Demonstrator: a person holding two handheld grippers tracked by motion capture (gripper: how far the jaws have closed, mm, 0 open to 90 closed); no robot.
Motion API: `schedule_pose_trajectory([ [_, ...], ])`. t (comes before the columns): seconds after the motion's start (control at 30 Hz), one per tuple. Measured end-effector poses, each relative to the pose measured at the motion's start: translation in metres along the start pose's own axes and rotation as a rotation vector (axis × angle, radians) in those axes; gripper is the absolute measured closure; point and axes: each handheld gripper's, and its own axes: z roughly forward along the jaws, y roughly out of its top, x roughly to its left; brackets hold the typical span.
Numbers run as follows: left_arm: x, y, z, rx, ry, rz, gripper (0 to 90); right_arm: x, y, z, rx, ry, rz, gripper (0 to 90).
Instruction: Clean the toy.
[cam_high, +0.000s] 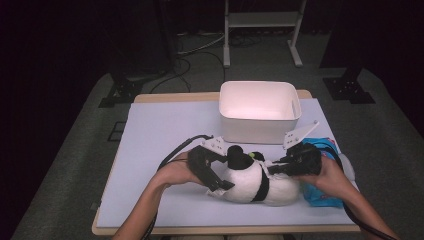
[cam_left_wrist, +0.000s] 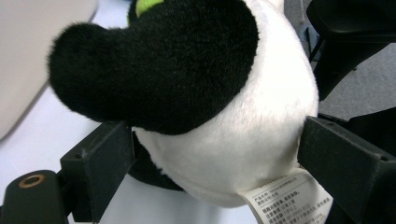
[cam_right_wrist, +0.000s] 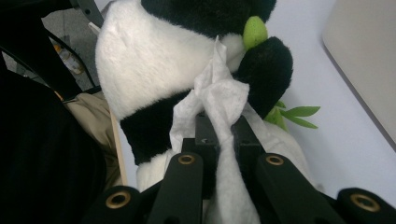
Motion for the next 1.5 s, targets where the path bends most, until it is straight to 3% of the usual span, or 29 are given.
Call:
schedule_pose_trajectory([
  [0.6,0.001,0.000,0.019,-0.006,-0.081,-0.013,8.7,0.004,-0.008,-0.001,-0.023,0.019,0.017,83.7],
  [0.7,0.001,0.001,0.017,-0.024,-0.089,-0.006,13.4,0.004,-0.008,-0.001,-0.023,0.021,0.012,83.7],
  [0.93,0.001,0.002,0.011,-0.043,-0.082,0.010,23.3,0.004,-0.007,-0.003,-0.050,0.030,0.016,83.7],
  [1.2,-0.001,0.007,0.006,-0.030,-0.072,0.033,23.9,0.002,0.001,-0.003,-0.094,0.058,0.021,83.7],
  [1.5,-0.006,0.012,-0.001,-0.019,-0.053,0.061,24.3,0.005,0.026,-0.006,-0.103,0.062,-0.015,83.8],
])
